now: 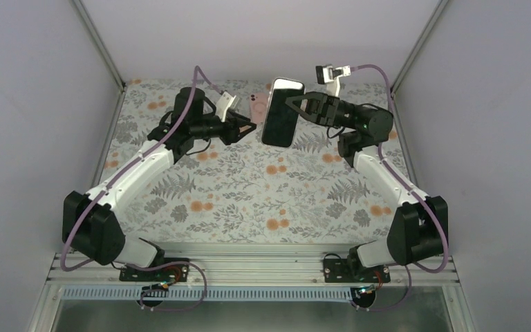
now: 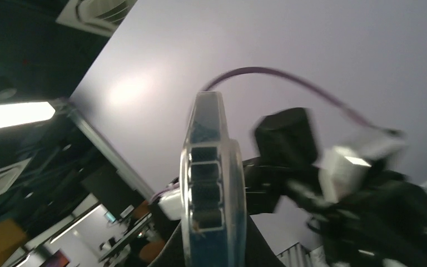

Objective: Take the phone out of the phone case
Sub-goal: Remove the phone case from the phone.

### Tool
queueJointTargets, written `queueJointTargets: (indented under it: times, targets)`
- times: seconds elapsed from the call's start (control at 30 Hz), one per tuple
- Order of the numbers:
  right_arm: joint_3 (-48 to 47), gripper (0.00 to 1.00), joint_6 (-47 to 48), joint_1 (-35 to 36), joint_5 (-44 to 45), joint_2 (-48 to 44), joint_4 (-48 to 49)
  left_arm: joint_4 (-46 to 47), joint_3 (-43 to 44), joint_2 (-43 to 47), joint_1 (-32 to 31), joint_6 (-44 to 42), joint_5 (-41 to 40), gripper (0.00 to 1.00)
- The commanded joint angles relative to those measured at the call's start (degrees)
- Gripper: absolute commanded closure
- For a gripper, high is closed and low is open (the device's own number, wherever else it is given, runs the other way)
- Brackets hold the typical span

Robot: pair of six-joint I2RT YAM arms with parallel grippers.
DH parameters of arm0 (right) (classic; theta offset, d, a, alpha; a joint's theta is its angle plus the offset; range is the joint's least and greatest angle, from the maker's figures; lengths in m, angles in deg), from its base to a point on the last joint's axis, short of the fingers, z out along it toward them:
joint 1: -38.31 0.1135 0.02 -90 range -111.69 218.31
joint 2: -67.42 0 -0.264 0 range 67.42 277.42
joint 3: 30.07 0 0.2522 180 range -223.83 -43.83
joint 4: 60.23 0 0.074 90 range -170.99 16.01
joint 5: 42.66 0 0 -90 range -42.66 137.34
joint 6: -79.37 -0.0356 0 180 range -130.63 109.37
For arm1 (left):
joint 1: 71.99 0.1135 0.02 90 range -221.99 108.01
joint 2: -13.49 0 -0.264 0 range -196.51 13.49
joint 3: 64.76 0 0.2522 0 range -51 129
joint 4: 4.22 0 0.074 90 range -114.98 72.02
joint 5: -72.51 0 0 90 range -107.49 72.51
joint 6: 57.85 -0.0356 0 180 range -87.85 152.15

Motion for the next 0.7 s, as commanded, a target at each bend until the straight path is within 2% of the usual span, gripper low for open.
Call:
queueJointTargets:
  times: [0.0, 0.13, 0.27, 0.67]
  targets:
    - [-2.5, 0.96, -4.8, 0.9, 0.1, -2.6, 7.8, -3.7, -1.0, -1.2, 0.9, -0.9, -7.9, 0.67]
    - [-2.2, 0.96, -4.1, 0.7, 0.0, -2.7, 7.1, -2.4, -0.9, -0.6, 1.8, -0.2, -3.5, 0.65]
    - [-2.1, 0.96, -3.0, 0.1, -0.1, -2.8, 6.1, 0.2, -1.1, 0.5, 2.7, 1.3, 4.9, 0.61]
    - [-0.1, 0.96, 0.3, -1.3, 0.3, -3.6, 2.4, 4.9, -2.0, 5.5, 2.7, 2.4, 27.1, 0.42]
